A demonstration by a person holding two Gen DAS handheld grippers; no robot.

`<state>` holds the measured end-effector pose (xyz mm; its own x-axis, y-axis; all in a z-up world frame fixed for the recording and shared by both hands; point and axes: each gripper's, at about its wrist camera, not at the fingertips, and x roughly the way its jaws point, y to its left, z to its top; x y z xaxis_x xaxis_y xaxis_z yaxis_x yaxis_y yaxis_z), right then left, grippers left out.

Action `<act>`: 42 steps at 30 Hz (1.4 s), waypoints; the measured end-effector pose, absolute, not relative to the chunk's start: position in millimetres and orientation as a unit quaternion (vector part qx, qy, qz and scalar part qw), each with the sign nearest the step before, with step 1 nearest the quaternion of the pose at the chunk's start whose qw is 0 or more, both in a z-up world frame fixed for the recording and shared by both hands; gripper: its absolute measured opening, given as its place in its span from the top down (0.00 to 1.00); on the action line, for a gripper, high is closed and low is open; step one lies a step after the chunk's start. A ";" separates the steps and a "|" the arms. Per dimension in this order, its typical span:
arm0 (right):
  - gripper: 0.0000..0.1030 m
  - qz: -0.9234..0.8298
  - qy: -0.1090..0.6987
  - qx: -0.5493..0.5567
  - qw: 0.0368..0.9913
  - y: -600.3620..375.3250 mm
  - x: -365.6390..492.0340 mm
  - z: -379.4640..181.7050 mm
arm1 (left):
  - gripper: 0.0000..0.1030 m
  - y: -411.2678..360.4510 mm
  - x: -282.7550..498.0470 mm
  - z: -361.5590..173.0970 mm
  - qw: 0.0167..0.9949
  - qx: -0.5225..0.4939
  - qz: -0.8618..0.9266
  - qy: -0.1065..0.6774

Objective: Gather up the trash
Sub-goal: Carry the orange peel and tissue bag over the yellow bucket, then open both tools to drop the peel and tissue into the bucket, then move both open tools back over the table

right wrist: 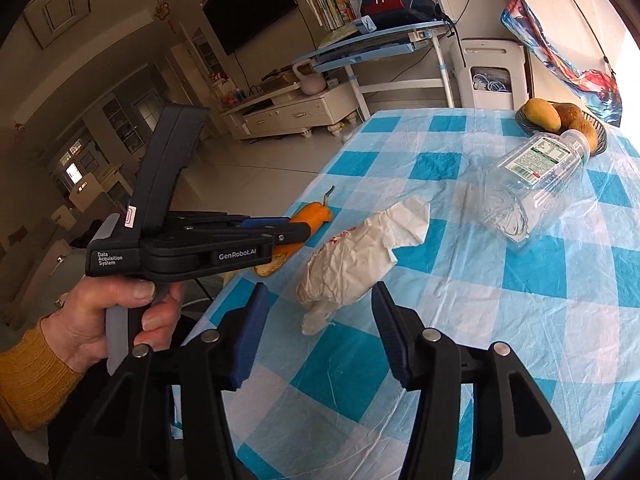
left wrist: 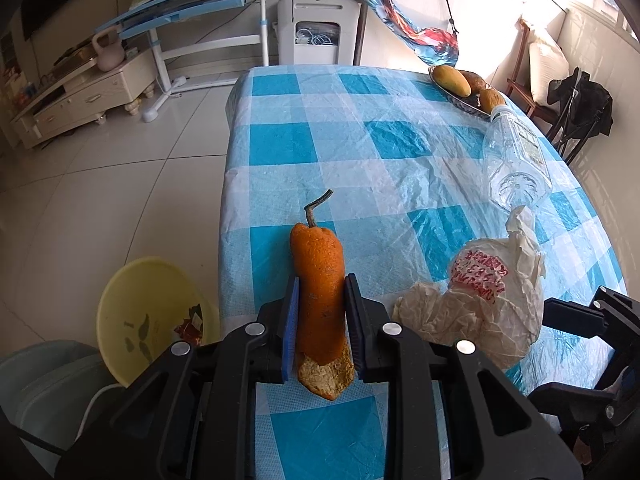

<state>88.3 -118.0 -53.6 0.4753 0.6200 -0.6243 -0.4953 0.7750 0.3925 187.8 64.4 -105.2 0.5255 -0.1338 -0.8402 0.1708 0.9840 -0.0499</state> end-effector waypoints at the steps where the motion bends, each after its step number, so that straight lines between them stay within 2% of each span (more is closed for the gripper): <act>1: 0.40 0.319 0.401 0.073 0.856 -116.2 89.9 -56.7 | 0.79 64.2 187.8 -105.3 0.873 0.020 -0.087 0.479; 3: 0.32 0.292 0.415 0.069 0.859 -115.2 95.3 -64.6 | 0.79 63.2 187.7 -105.6 0.874 0.026 -0.086 0.478; 6: 0.32 0.271 0.430 0.103 0.855 -118.6 109.3 -75.4 | 0.79 58.0 186.1 -105.6 0.874 0.036 -0.090 0.476; 8: 0.48 0.261 0.442 0.092 0.853 -114.2 113.5 -82.1 | 0.81 54.6 183.6 -104.4 0.875 0.041 -0.096 0.472; 9: 0.65 0.263 0.446 0.085 0.851 -111.7 114.2 -84.0 | 0.81 54.8 182.5 -102.5 0.877 0.041 -0.096 0.469; 11: 0.75 0.270 0.438 0.070 0.854 -108.0 111.2 -80.2 | 0.82 59.9 181.3 -96.3 0.881 0.030 -0.095 0.462; 13: 0.78 0.275 0.425 0.055 0.861 -106.1 106.0 -73.0 | 0.82 72.5 181.5 -88.2 0.886 0.004 -0.089 0.455; 22: 0.78 0.310 0.401 0.045 0.861 -70.7 114.9 -43.5 | 0.82 195.4 187.2 -55.6 0.885 -0.176 0.030 0.430; 27: 0.78 0.351 0.403 0.009 0.845 7.9 137.1 -38.9 | 0.82 283.2 192.3 -76.3 0.838 -0.303 0.112 0.440; 32: 0.78 0.378 0.421 -0.046 0.823 88.4 161.2 -49.9 | 0.81 334.7 196.8 -114.4 0.782 -0.402 0.149 0.453; 33: 0.75 0.382 0.431 -0.057 0.816 102.2 167.7 -55.2 | 0.80 340.8 196.8 -121.0 0.773 -0.413 0.162 0.454; 36: 0.59 0.383 0.442 -0.074 0.808 128.9 182.9 -67.7 | 0.75 354.0 191.2 -132.1 0.756 -0.443 0.182 0.446; 37: 0.56 0.379 0.443 -0.075 0.809 132.4 186.4 -69.8 | 0.69 355.6 189.2 -132.2 0.756 -0.444 0.186 0.442; 39: 0.56 0.375 0.446 -0.062 0.810 129.6 190.1 -70.6 | 0.61 355.8 187.5 -130.5 0.761 -0.440 0.192 0.437; 42: 0.54 0.370 0.433 -0.041 0.821 108.5 181.2 -60.4 | 0.57 349.4 188.0 -126.0 0.770 -0.426 0.190 0.436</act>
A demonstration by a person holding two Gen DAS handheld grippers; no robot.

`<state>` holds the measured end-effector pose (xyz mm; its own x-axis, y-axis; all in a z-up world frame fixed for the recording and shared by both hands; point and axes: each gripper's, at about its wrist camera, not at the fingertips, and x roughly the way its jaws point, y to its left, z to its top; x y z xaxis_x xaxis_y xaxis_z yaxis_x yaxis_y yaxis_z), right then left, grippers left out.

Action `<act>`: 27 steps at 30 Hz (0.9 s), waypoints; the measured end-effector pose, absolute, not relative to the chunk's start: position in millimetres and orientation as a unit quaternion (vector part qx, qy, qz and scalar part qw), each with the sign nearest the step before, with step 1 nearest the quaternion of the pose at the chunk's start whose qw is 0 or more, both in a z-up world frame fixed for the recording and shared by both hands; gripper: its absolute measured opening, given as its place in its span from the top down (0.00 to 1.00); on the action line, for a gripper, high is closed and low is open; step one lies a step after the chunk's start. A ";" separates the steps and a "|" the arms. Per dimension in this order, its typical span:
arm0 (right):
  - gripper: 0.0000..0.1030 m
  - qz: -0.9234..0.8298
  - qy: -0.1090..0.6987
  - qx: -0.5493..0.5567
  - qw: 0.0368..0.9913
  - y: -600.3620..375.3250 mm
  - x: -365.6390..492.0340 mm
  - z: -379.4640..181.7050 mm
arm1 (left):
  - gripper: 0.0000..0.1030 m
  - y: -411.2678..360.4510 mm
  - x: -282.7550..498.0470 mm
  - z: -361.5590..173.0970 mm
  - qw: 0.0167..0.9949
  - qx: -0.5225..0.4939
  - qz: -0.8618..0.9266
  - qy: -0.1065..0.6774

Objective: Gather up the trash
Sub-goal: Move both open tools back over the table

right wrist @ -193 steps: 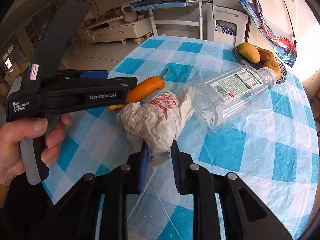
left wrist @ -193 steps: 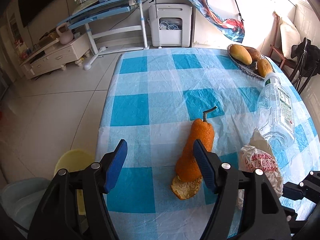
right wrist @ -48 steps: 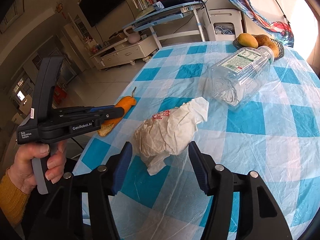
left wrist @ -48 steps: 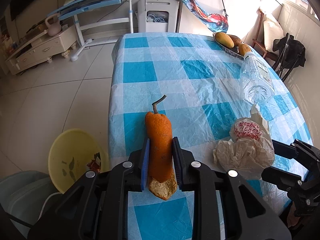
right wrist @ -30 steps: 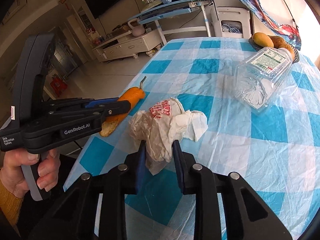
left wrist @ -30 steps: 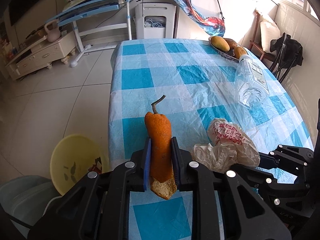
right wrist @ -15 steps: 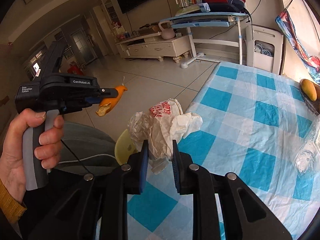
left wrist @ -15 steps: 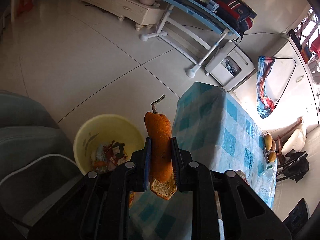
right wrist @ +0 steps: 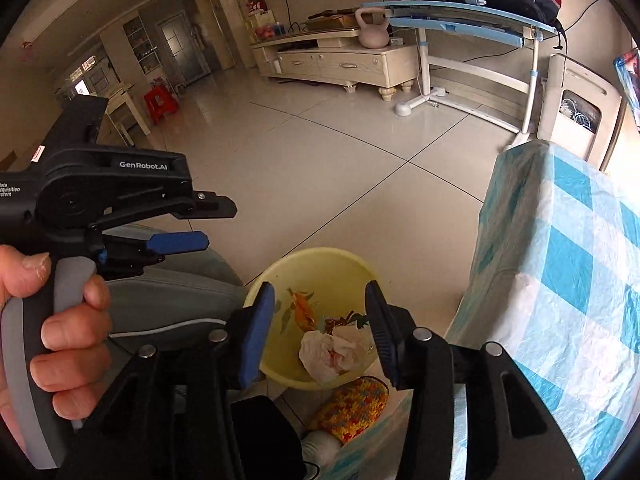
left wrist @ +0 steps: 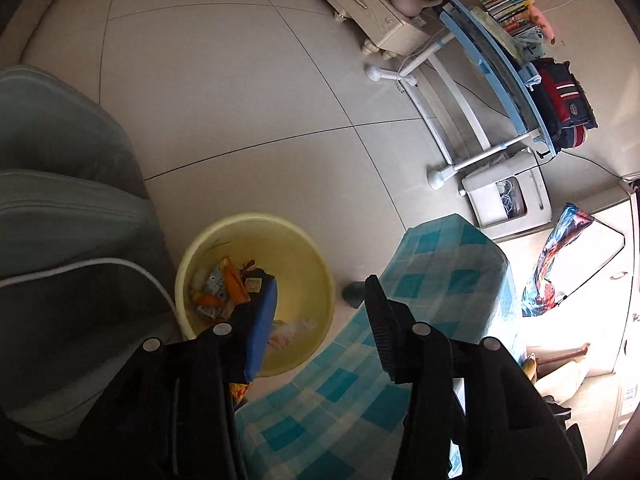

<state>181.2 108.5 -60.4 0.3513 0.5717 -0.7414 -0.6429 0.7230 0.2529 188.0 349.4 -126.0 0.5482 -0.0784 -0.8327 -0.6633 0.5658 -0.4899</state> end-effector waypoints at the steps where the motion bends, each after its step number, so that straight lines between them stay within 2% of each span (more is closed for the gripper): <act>1: 0.52 0.367 0.427 -0.038 0.825 98.6 175.4 -56.6 | 0.56 342.1 189.5 -124.2 0.776 -0.415 0.185 0.439; 3: 0.47 0.358 0.418 -0.035 0.834 75.7 163.5 -49.6 | 0.54 319.3 192.5 -116.5 0.795 -0.378 0.161 0.446; 7: 0.42 0.308 0.401 -0.027 0.862 3.8 136.6 -40.4 | 0.42 237.1 191.6 -90.4 0.855 -0.248 0.087 0.446; 12: 0.40 0.212 0.416 -0.025 0.884 -86.9 111.7 -48.9 | 0.34 126.7 189.2 -76.5 0.888 -0.097 0.004 0.450; 18: 0.37 0.116 0.445 0.033 0.887 -157.6 115.4 -66.2 | 0.22 63.0 192.6 -82.3 0.888 -0.033 -0.014 0.459; 20: 0.37 0.105 0.449 0.053 0.886 -169.4 117.0 -69.3 | 0.15 50.5 193.4 -86.4 0.889 -0.014 -0.012 0.457; 27: 0.34 0.099 0.452 0.068 0.884 -170.1 120.9 -76.0 | 0.09 24.0 206.3 -108.8 0.882 0.025 -0.013 0.471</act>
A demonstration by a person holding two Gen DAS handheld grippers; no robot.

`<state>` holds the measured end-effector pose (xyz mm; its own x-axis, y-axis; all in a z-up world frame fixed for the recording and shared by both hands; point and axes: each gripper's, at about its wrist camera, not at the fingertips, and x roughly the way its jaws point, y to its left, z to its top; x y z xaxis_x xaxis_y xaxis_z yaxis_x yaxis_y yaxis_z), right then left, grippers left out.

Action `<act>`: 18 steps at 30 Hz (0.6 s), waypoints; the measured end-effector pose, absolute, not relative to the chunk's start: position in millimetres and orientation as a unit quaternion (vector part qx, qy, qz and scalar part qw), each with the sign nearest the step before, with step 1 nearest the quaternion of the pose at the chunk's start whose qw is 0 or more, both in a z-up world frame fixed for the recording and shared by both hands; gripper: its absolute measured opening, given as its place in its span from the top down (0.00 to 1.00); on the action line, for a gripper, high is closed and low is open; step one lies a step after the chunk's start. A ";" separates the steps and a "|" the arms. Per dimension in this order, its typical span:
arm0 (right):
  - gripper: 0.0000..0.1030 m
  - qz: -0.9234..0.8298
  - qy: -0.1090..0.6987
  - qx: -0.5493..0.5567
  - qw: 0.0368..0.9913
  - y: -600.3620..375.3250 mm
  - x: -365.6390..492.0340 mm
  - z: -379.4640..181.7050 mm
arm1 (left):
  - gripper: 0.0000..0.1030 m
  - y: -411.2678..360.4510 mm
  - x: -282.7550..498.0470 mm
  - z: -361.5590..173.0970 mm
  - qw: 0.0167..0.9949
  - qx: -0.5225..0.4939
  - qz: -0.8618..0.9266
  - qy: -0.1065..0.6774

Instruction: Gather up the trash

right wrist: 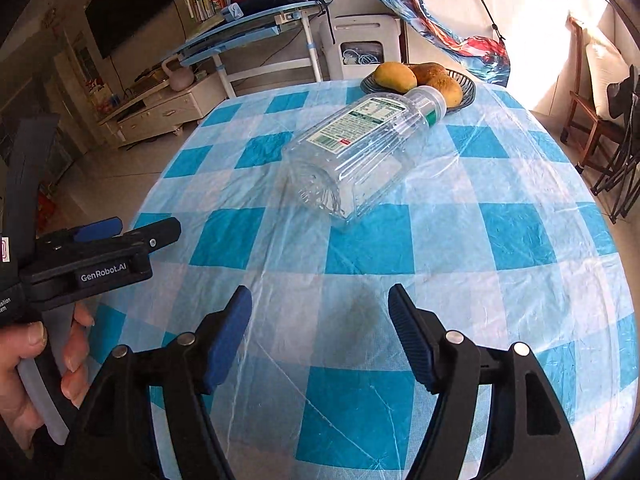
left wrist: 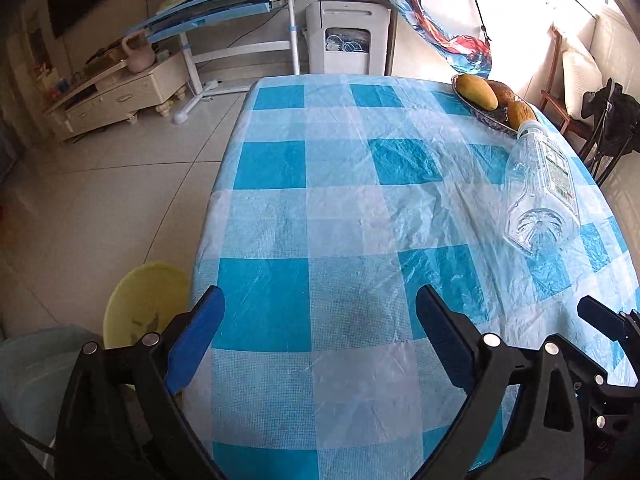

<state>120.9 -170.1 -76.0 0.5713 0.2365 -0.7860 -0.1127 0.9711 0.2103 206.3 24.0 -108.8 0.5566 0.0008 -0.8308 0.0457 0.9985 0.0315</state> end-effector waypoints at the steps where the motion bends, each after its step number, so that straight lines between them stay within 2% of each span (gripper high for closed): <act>1: 0.33 0.097 0.452 0.069 0.884 -169.4 121.5 -76.5 | 0.08 20.7 207.0 -112.3 0.880 0.026 -0.014 0.473; 9: 0.32 0.095 0.456 0.062 0.883 -166.0 120.2 -82.4 | 0.07 9.8 205.7 -126.7 0.884 0.032 -0.018 0.466; 18: 0.24 0.084 0.447 0.050 0.889 -164.3 118.8 -88.3 | 0.07 10.2 207.0 -126.7 0.884 0.031 -0.021 0.466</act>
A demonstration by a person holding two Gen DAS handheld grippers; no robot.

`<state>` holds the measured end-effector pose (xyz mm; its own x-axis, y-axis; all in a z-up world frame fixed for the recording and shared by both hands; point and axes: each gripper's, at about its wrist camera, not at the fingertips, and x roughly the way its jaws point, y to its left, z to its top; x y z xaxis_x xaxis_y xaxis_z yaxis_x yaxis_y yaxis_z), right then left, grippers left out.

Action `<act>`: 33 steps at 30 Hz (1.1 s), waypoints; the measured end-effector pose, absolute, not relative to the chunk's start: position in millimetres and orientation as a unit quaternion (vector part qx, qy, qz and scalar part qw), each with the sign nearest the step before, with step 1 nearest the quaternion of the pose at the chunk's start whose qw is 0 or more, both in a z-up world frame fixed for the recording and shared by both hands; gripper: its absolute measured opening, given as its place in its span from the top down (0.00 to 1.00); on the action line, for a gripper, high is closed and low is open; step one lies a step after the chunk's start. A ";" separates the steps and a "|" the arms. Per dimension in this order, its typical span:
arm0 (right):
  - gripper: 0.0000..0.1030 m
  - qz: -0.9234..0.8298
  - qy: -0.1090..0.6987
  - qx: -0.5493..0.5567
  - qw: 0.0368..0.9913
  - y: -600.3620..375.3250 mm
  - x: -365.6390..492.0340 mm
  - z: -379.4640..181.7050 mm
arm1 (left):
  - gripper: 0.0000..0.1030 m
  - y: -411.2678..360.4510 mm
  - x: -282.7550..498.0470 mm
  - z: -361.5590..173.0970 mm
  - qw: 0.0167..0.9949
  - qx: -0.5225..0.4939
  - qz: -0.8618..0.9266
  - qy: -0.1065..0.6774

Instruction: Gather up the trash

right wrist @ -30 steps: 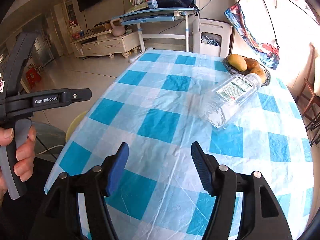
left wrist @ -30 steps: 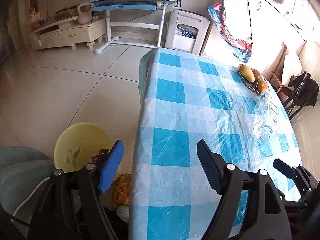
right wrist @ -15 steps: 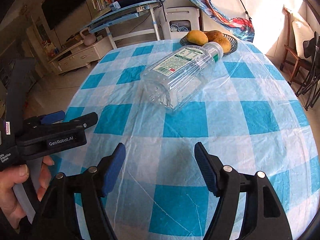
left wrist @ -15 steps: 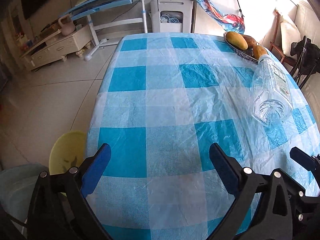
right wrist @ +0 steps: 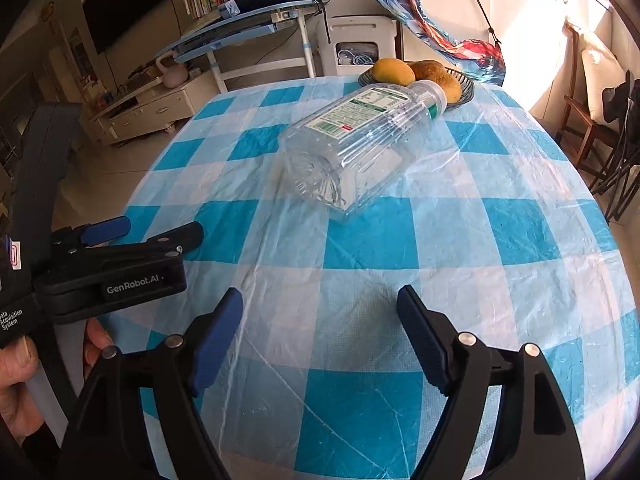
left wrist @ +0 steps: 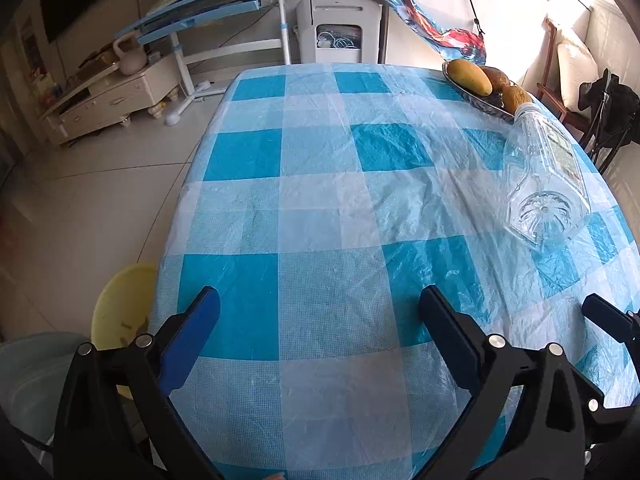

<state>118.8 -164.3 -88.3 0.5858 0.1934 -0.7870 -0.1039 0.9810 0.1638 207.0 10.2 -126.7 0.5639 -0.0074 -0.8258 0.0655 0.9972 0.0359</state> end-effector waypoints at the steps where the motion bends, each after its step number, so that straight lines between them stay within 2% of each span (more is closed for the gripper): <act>1: 0.23 0.083 0.447 0.047 0.890 -163.5 118.5 -88.9 | 0.07 10.2 206.9 -126.7 0.884 0.031 -0.021 0.467; 16: 0.14 0.088 0.452 0.033 0.887 -157.3 117.5 -91.6 | 0.06 10.1 206.9 -126.7 0.884 0.031 -0.020 0.467; 33: 0.12 0.079 0.457 0.011 0.886 -149.8 116.9 -94.0 | 0.06 9.8 207.1 -126.7 0.884 0.031 -0.020 0.467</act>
<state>116.9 -149.8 -94.0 0.5696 0.1503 -0.8080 -0.1305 0.9872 0.0916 207.1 9.8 -126.7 0.5639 -0.0066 -0.8258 0.0650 0.9972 0.0364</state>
